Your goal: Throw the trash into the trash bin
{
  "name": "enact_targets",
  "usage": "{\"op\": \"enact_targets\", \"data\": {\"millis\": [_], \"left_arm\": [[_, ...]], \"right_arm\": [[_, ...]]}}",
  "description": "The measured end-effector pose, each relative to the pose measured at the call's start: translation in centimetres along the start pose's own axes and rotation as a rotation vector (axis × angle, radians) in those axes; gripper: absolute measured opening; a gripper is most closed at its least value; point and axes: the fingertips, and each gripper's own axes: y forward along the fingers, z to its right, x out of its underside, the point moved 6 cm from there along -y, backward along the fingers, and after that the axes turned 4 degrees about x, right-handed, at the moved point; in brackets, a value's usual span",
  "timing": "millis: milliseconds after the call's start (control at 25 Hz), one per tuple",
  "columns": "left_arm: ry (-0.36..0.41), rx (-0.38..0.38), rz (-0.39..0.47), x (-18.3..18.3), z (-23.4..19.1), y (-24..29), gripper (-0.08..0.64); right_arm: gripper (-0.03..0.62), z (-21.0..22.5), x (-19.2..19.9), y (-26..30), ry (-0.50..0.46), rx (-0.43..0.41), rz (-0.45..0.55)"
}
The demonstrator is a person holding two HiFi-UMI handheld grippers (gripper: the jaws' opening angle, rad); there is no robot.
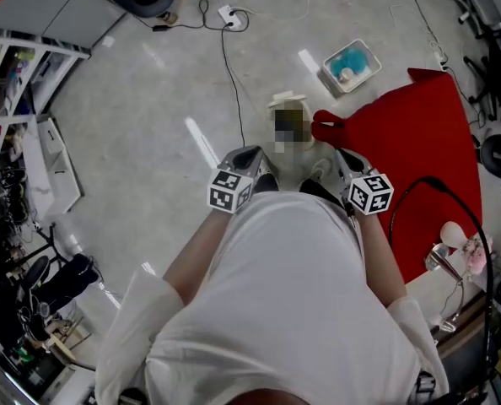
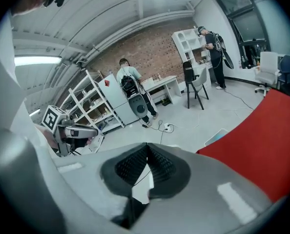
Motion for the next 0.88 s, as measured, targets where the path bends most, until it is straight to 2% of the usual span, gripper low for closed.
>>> {"op": "enact_targets", "data": {"millis": [400, 880], "left_arm": [[0.006, -0.021, 0.025, -1.22, 0.38, -0.43, 0.005], [0.003, -0.021, 0.012, -0.97, 0.73, -0.13, 0.005]], "right_arm": [[0.002, 0.46, -1.1, -1.12, -0.007, -0.005, 0.016], [0.002, 0.2, -1.09, -1.18, -0.015, -0.022, 0.01]]}}
